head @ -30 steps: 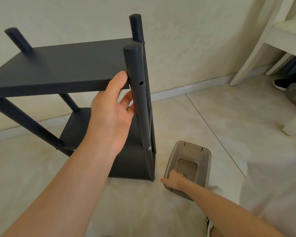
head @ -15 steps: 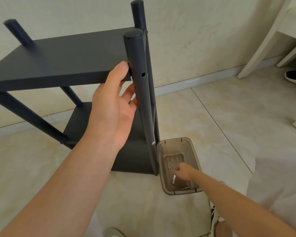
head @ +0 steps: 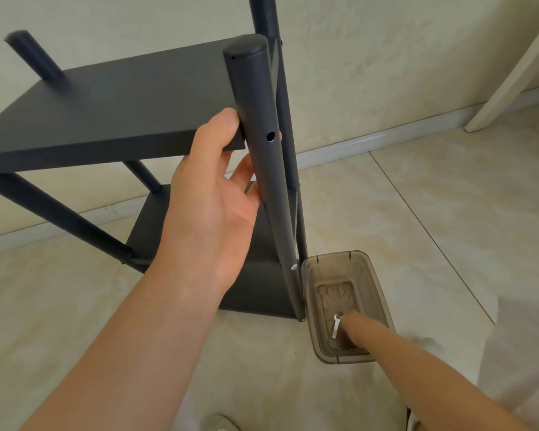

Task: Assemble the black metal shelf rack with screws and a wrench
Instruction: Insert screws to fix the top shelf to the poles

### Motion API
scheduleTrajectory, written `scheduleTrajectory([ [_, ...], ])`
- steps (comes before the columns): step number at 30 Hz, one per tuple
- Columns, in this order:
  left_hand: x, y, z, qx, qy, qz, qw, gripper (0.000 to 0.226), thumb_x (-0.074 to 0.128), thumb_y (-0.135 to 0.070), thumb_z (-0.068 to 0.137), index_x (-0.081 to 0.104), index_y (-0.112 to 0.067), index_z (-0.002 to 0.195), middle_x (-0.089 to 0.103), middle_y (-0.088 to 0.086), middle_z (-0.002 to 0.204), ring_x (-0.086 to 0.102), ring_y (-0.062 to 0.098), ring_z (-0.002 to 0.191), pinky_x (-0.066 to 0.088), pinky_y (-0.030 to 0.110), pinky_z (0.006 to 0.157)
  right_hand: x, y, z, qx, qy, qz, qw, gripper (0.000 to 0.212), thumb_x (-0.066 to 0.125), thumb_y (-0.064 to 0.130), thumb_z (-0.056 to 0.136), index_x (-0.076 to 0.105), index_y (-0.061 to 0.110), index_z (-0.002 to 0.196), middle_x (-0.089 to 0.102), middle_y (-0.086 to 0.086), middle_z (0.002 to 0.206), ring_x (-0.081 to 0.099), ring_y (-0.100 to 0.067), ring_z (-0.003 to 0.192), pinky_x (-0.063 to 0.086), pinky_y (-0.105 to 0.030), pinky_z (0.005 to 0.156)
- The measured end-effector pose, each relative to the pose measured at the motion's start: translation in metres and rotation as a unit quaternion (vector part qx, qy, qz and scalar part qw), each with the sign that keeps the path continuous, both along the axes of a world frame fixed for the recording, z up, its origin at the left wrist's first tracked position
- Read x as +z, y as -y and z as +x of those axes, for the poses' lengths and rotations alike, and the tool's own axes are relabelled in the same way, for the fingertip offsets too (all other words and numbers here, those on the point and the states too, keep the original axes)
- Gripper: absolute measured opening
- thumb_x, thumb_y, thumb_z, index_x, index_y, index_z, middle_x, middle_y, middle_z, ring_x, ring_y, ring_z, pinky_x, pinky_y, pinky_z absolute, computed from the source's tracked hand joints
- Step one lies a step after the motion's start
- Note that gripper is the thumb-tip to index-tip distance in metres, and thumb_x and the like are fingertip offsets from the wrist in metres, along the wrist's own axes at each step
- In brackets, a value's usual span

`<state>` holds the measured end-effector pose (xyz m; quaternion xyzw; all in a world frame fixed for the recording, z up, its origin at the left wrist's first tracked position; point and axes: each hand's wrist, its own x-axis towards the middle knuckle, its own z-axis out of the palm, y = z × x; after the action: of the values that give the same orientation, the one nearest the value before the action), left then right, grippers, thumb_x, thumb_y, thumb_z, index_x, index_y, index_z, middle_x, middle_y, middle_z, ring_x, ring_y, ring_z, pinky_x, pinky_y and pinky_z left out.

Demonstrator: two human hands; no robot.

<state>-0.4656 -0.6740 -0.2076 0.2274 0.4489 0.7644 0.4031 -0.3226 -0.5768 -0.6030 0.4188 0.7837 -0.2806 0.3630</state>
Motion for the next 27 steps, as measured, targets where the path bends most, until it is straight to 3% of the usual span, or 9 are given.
scheduleTrajectory([
  [5,0.000,-0.001,-0.001,-0.004,-0.007,0.003,1.000,0.030,0.062,-0.025,0.091,0.079,-0.028,0.067,0.070,-0.009,0.087,0.070,0.012,0.093,0.059,0.032,0.079,-0.009,0.004,0.000,0.085,0.031,0.000,0.996,0.043,0.052,0.014,0.098,0.046,0.007,0.139,0.057,-0.012,0.126,0.056,-0.028,0.114,0.044,-0.037,0.104],
  [11,-0.002,-0.001,-0.003,-0.005,0.003,0.006,1.000,0.027,0.062,-0.024,0.091,0.077,-0.025,0.070,0.071,-0.006,0.089,0.071,0.014,0.093,0.059,0.033,0.078,-0.007,0.001,0.004,0.162,0.061,0.028,0.985,0.047,0.054,0.008,0.096,0.043,0.008,0.142,0.057,-0.012,0.133,0.058,-0.031,0.118,0.047,-0.041,0.098],
  [19,-0.002,-0.001,-0.002,-0.007,0.004,0.011,1.000,0.027,0.064,-0.026,0.088,0.078,-0.026,0.065,0.071,-0.006,0.088,0.069,0.014,0.094,0.059,0.032,0.078,-0.008,0.002,0.012,0.199,0.063,0.061,0.976,0.035,0.055,0.007,0.095,0.056,0.009,0.130,0.065,-0.007,0.118,0.064,-0.026,0.104,0.046,-0.035,0.077],
  [23,-0.004,-0.002,-0.003,-0.011,-0.006,0.016,1.000,0.030,0.063,-0.025,0.091,0.077,-0.026,0.065,0.069,-0.007,0.088,0.069,0.013,0.092,0.058,0.031,0.077,-0.012,0.002,0.014,0.214,0.068,0.065,0.972,0.033,0.057,0.012,0.095,0.058,0.010,0.128,0.065,-0.007,0.118,0.064,-0.026,0.106,0.048,-0.036,0.082],
  [27,-0.005,-0.003,-0.005,-0.018,-0.003,0.024,1.000,0.031,0.062,-0.025,0.092,0.076,-0.026,0.065,0.070,-0.006,0.090,0.069,0.013,0.094,0.058,0.031,0.078,0.000,-0.008,0.011,0.153,0.007,0.079,0.985,0.036,0.057,0.020,0.093,0.053,0.012,0.128,0.061,-0.010,0.122,0.062,-0.028,0.108,0.050,-0.036,0.085],
])
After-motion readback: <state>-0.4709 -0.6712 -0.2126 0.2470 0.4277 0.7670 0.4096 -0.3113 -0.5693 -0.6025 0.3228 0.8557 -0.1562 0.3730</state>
